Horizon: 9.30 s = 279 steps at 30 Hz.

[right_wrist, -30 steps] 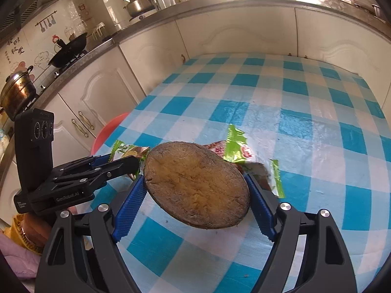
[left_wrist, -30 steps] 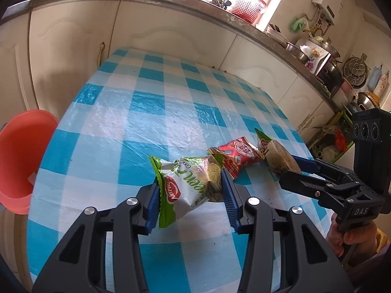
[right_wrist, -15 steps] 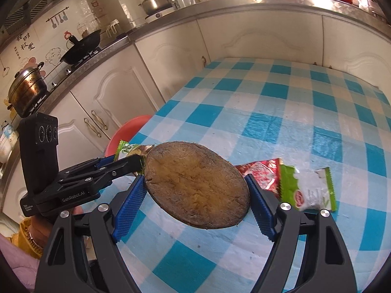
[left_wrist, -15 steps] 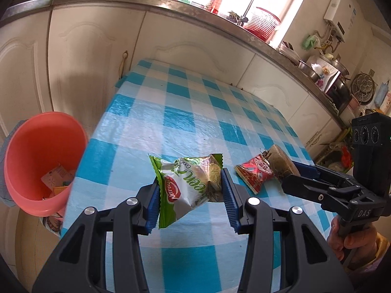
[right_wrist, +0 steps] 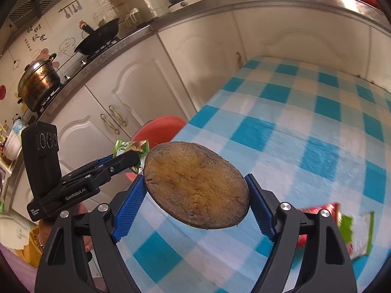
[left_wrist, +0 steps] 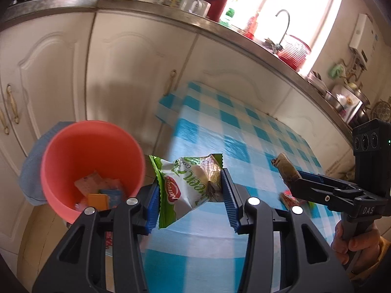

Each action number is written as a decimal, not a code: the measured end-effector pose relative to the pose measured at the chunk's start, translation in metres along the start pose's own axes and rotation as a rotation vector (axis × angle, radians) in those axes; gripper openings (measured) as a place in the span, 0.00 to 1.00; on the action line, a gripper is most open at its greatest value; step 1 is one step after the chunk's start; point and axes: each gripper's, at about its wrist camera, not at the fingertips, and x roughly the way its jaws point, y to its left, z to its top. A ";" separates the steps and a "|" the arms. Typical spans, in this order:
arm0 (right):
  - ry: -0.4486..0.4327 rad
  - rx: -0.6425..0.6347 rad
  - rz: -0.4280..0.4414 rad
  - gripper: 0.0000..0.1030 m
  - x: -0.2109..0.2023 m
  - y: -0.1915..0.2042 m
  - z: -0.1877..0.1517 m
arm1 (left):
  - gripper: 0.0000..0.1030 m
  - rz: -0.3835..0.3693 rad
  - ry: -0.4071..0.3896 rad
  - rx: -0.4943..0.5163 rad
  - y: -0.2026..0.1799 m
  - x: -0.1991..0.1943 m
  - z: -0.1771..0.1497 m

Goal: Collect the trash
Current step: 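Carry the snack bag and potato over the orange bucket and open both tools, then move both tools back over the table toward the red and green packets, then position both open tools over the red packet and green-and-white bag, then grasp the red printed packet with the left tool while the right tool grasps the green-and-white bag, then lift the red packet with the left tool while the right tool lifts the bag, then carry the red packet and bag over the orange bucket and open both tools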

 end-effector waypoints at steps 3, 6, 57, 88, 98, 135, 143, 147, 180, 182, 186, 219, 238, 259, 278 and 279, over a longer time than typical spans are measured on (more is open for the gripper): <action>0.018 -0.028 0.026 0.78 0.018 0.012 0.015 | 0.45 0.042 -0.027 -0.025 0.018 -0.005 0.008; 0.035 -0.062 0.047 0.78 0.035 0.025 0.029 | 0.45 0.095 -0.058 -0.060 0.044 -0.008 0.017; -0.019 0.073 -0.041 0.88 0.035 0.008 0.020 | 0.87 0.289 0.056 -0.173 0.097 0.025 0.006; -0.191 0.230 -0.229 0.88 -0.081 -0.051 -0.072 | 0.88 0.113 0.126 0.105 -0.048 0.008 -0.020; -0.252 0.309 -0.287 0.88 -0.125 -0.078 -0.106 | 0.88 0.032 0.169 0.227 -0.109 0.011 -0.037; -0.141 0.318 -0.270 0.88 -0.116 -0.145 -0.107 | 0.88 -0.084 0.258 0.648 -0.216 0.063 -0.074; -0.085 0.258 -0.265 0.86 -0.094 -0.146 -0.092 | 0.88 -0.114 0.265 0.728 -0.225 0.086 -0.065; -0.059 0.247 -0.268 0.72 -0.087 -0.149 -0.086 | 0.88 -0.139 0.274 0.773 -0.228 0.100 -0.066; -0.050 0.170 -0.288 0.44 -0.084 -0.157 -0.084 | 0.48 -0.208 0.333 0.701 -0.234 0.135 -0.052; -0.053 0.177 -0.281 0.44 -0.084 -0.159 -0.085 | 0.48 -0.208 0.332 0.684 -0.234 0.134 -0.052; -0.067 0.194 -0.270 0.40 -0.087 -0.160 -0.085 | 0.48 -0.205 0.326 0.645 -0.230 0.133 -0.051; -0.106 0.177 -0.285 0.37 -0.090 -0.139 -0.058 | 0.47 -0.152 0.207 0.388 -0.157 0.099 -0.008; -0.070 0.082 -0.255 0.37 -0.052 -0.099 -0.021 | 0.47 -0.083 0.137 0.292 -0.099 0.081 0.018; -0.004 -0.035 -0.198 0.37 0.000 -0.050 0.011 | 0.47 0.031 0.093 0.238 -0.038 0.064 0.039; 0.053 -0.204 -0.095 0.37 0.070 0.028 0.056 | 0.47 0.141 0.088 0.137 0.044 0.057 0.045; 0.057 -0.216 -0.087 0.37 0.076 0.033 0.058 | 0.47 0.149 0.091 0.130 0.050 0.058 0.045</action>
